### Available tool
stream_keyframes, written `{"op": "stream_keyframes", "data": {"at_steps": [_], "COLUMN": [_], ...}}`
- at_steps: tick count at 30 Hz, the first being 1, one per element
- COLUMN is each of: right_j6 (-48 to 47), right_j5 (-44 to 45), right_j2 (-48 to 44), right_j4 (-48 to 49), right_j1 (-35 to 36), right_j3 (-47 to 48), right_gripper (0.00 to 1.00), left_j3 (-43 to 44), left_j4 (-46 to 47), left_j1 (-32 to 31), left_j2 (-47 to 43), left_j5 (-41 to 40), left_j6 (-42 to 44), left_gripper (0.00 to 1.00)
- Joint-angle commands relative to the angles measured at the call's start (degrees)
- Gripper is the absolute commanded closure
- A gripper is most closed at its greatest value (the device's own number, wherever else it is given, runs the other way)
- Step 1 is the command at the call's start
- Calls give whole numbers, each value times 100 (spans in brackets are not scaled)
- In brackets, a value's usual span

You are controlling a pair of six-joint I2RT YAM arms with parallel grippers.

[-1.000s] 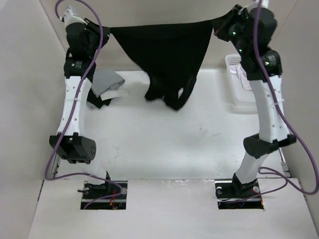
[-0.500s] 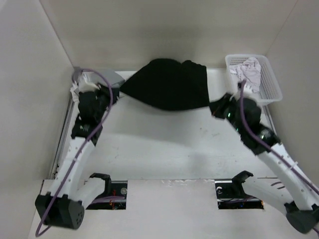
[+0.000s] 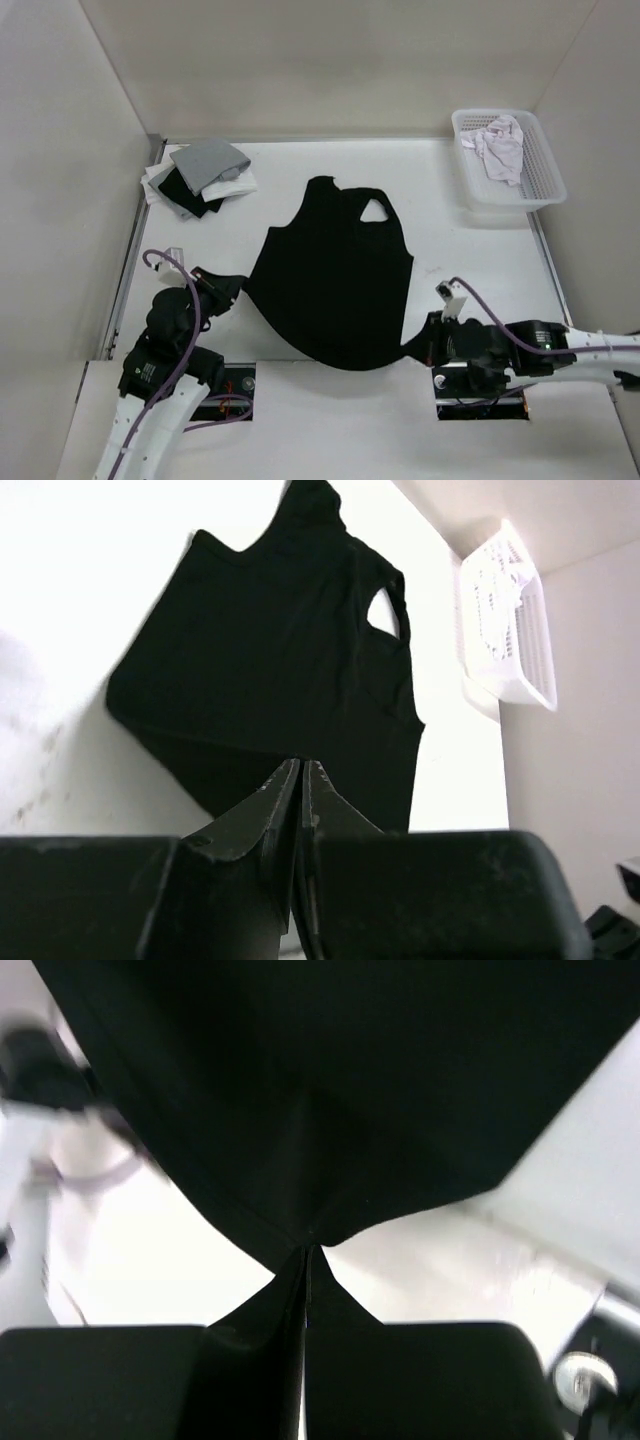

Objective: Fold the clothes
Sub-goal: Flatten the tank top out, then fold the tank top

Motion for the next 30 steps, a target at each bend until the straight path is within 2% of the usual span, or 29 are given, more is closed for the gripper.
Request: {"op": "stream_keyframes", "data": {"at_steps": [1,3,4,6,8,11,14,16,20,24,25,27,29,30], "right_j6": [1423,1556,1478,840,-309,-1981,-2617,-2732,-2759,-2549,-2496,-2425,-2504,-2556], "right_j5": [573,802,890,1031,743,-511,-1874,-2359,-2800,-2950,-2933,-2985,-2986,-2933], "right_j2": [436,867,1034,1254,1465,2027,3009,3774,5242,6500,6781,7309,7547,7548], "right_j4": [-684,-587,-508,-167,596,2291,3541,4061,4440,4642,4730,4696,4521,4494], "right_j1": [1010,1284,1172,428,-870,-3172,-5143,-6067,-7045,-7635,-7714,-7777,-7759,-7750], "right_j3": [169,222,274,371,424,503,906,1336,2311,3217,3411,3771,3939,3879], "right_gripper": [100,100,100,100,100,100,100,100,100,100,96,76,63,60], "left_j3": [172,137,102,-30,-66,301,1301,2101,4008,5609,5882,6252,6088,5791], "left_j4": [-992,-879,-696,101,1312,3150,4252,4657,4615,4132,4097,3939,3850,3937], "left_j1": [-79,-45,8,96,158,202,158,149,219,412,465,553,658,685], "left_j2": [-171,-49,82,590,1502,3452,5316,6389,8236,9705,9960,10339,10289,10114], "left_j5": [-236,-306,-385,-473,-535,-614,-614,-641,-606,-553,-535,-378,-324,-333], "left_j6": [-416,-425,-399,-355,-242,-171,-118,-82,137,234,243,304,287,269], "left_gripper": [96,96,96,96,96,96,96,96,96,93,88,69,62,61]}}
